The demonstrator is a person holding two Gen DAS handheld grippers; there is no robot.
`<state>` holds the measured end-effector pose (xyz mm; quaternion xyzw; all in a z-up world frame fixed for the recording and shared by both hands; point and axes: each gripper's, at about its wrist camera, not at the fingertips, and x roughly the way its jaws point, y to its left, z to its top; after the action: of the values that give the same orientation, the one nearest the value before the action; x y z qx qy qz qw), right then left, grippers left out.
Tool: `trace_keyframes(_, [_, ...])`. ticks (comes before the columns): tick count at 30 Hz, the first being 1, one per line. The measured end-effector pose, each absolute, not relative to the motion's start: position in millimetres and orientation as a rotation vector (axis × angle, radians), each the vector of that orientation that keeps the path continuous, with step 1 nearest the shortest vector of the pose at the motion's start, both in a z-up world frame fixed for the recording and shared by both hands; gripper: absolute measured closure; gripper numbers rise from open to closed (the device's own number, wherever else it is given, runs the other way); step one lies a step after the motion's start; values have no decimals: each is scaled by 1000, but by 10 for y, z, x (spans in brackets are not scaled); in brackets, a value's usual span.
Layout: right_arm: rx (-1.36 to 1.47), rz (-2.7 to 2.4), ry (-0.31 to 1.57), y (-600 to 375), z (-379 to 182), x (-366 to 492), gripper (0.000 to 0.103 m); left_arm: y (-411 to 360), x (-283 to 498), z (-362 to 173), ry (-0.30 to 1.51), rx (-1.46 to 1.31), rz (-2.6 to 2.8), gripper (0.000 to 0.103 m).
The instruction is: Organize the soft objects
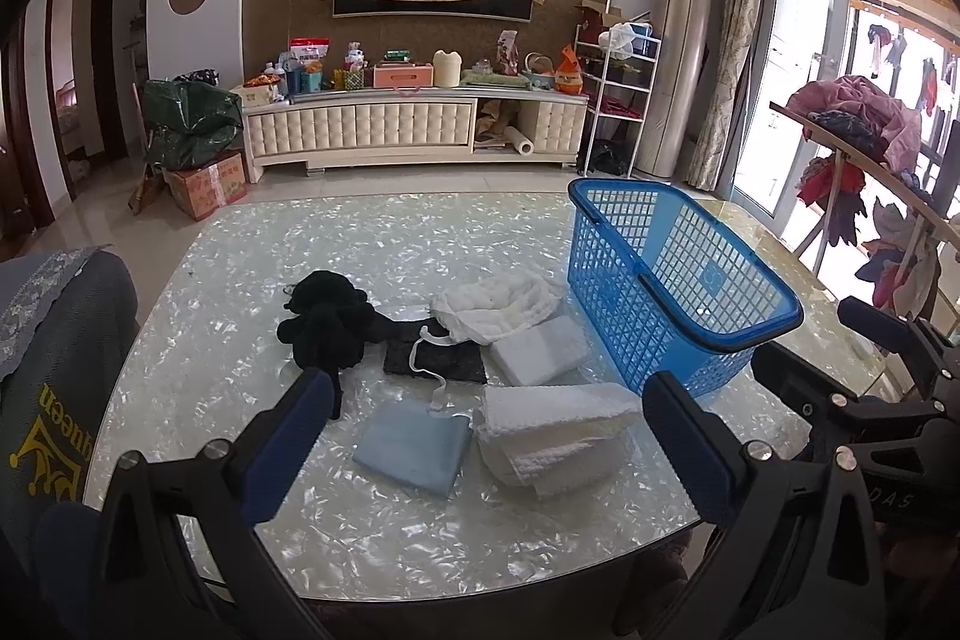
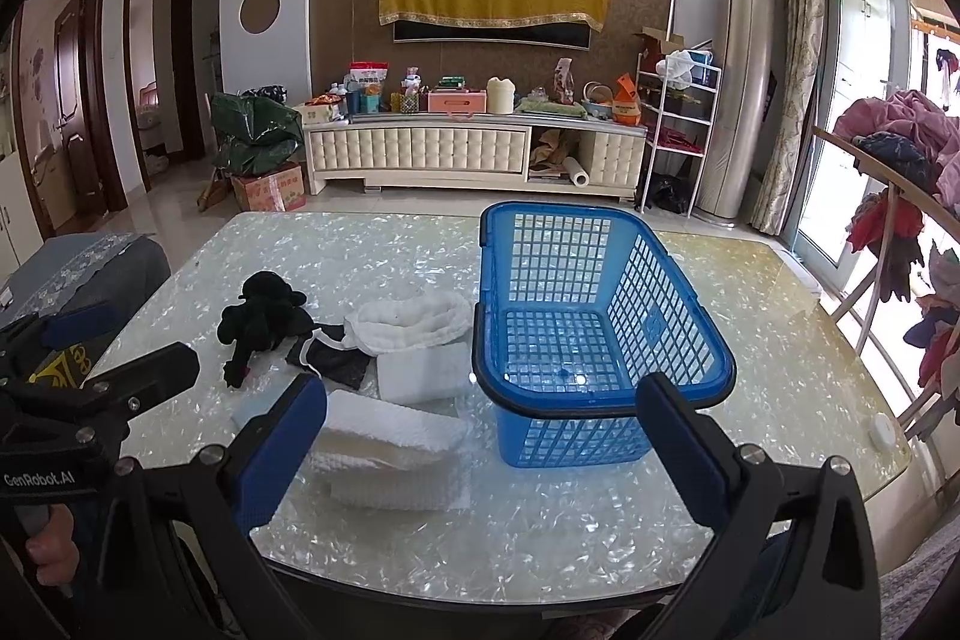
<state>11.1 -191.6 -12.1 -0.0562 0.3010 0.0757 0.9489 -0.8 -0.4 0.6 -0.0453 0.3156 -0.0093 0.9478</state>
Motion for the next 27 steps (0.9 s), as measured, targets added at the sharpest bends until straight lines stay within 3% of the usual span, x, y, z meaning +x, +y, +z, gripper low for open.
trace_keyframes(27, [-113, 154, 616, -1934, -106, 82, 0, 16, -50, 39, 641, -96, -16, 0])
